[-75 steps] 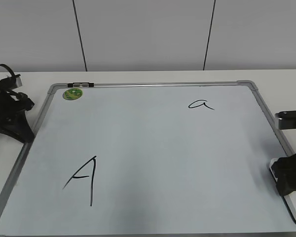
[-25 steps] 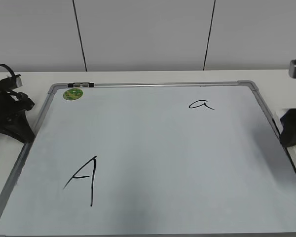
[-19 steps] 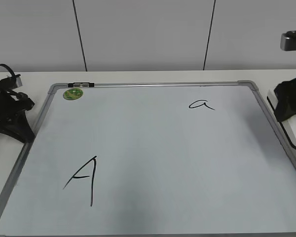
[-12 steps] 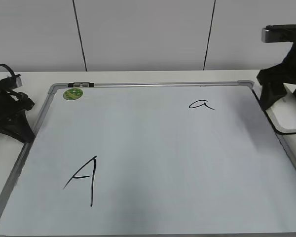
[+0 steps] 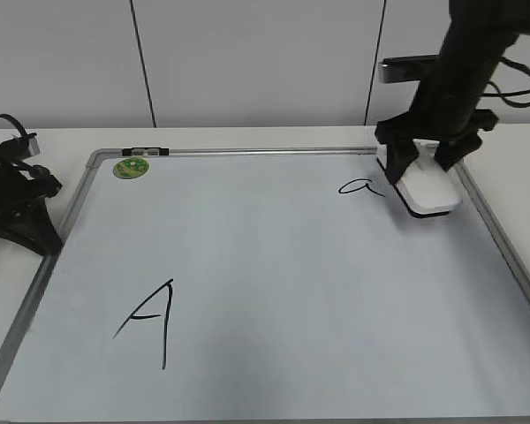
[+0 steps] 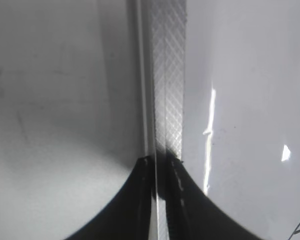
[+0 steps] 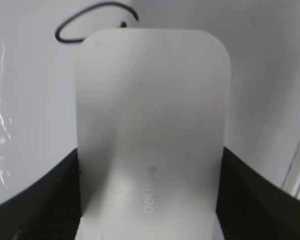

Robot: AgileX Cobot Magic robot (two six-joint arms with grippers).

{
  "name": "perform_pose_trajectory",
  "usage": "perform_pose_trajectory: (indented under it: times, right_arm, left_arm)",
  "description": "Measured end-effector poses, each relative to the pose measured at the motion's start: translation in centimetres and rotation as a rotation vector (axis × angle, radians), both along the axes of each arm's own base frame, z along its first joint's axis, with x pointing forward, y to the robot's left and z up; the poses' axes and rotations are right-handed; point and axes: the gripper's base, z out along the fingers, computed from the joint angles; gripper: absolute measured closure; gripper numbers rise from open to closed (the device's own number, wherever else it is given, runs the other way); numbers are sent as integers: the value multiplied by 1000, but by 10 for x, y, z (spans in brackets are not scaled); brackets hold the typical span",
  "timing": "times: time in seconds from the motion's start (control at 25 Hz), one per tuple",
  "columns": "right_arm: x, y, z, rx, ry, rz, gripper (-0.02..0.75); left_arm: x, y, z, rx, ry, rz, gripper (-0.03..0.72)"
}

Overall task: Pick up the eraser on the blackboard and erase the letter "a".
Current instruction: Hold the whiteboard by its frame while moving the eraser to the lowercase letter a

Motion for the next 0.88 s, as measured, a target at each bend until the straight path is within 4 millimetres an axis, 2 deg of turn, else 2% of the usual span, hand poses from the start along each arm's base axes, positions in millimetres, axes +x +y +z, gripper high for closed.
perform_pose_trajectory:
  times: [0.16, 0.28, 0.52, 0.64, 0.88]
  right_arm:
    - [31, 10, -18, 6, -40, 11, 206]
    - [42, 12, -31, 7, -44, 9, 206]
    - [48, 12, -43, 3, -35, 10, 206]
    - [49, 13, -56, -1, -12, 10, 206]
    - [50, 13, -55, -2, -14, 10, 206]
  left_arm:
    - [0, 0, 0, -2, 1, 0, 652]
    - [0, 0, 0, -2, 1, 0, 652]
    - [0, 0, 0, -4, 1, 1, 652]
    - [0, 0, 0, -4, 1, 1, 652]
    - [0, 0, 0, -4, 1, 1, 652]
